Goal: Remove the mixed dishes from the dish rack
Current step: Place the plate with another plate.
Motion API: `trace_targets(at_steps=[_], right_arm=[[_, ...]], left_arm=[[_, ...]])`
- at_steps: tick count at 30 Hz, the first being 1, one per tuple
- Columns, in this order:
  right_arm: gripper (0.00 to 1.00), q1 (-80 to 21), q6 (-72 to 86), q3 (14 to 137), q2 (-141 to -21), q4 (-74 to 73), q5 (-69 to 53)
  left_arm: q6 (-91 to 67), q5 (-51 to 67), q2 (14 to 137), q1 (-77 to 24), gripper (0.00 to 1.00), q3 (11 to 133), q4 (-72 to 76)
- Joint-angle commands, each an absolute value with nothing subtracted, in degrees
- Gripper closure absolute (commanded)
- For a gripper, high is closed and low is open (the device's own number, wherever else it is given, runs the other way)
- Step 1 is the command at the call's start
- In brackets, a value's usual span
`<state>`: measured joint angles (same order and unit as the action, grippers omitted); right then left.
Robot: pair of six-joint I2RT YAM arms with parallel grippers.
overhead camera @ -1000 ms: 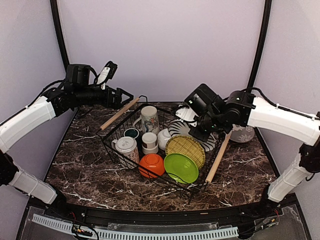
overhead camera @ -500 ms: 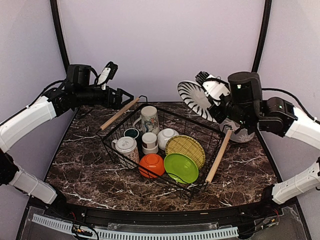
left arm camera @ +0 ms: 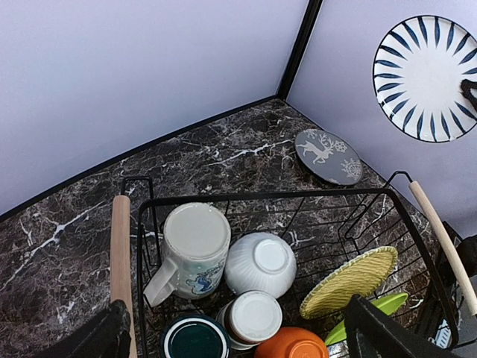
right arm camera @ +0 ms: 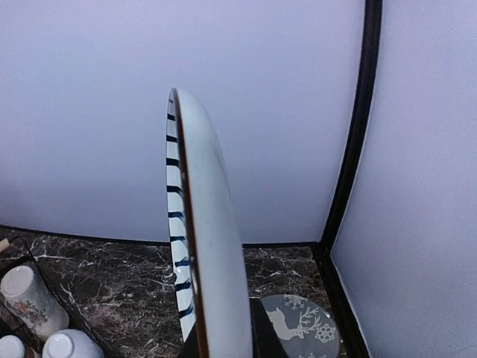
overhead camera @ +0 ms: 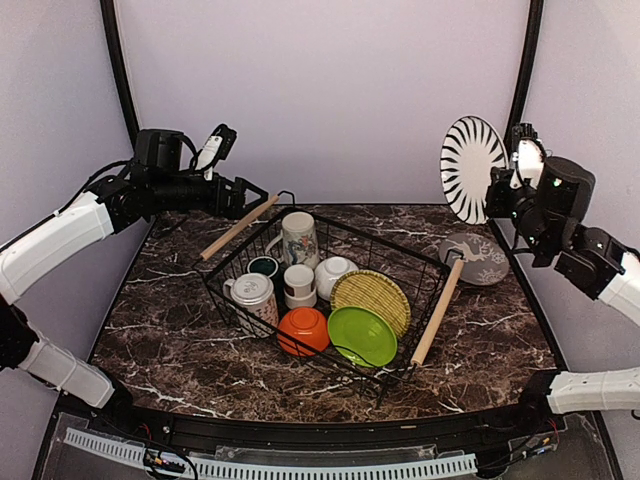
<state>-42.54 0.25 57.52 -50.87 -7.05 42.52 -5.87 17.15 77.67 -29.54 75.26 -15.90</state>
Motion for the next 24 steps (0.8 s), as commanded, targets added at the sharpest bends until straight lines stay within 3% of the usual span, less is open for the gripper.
trace_targets(at_steps=[1,7,14,20,24], right_arm=[[1.00,-36.10,19.58,56.05,-47.39,-1.73,42.63],[1.00,-24.61,35.02,53.37,-45.49,-6.64,38.78],[1.00,-6.42,47.79,50.62,-49.40,-11.50,17.88],[1.00,8.65,56.90,42.25,-54.63,-1.32,-5.38],[1.00,11.89,60.24,39.53,-59.64,3.39,-9.64]], left_arm=[[-6.42,17.94,77.34,-29.79,0.01,74.94,-15.28],[-6.47,18.01,77.26,-29.82,0.01,74.93,-15.29],[-6.44,18.02,76.93,-29.87,0.01,74.99,-15.29],[-6.49,18.32,76.83,-29.88,0.01,75.06,-15.37],[-6.54,18.33,76.80,-29.88,0.01,75.06,-15.45]])
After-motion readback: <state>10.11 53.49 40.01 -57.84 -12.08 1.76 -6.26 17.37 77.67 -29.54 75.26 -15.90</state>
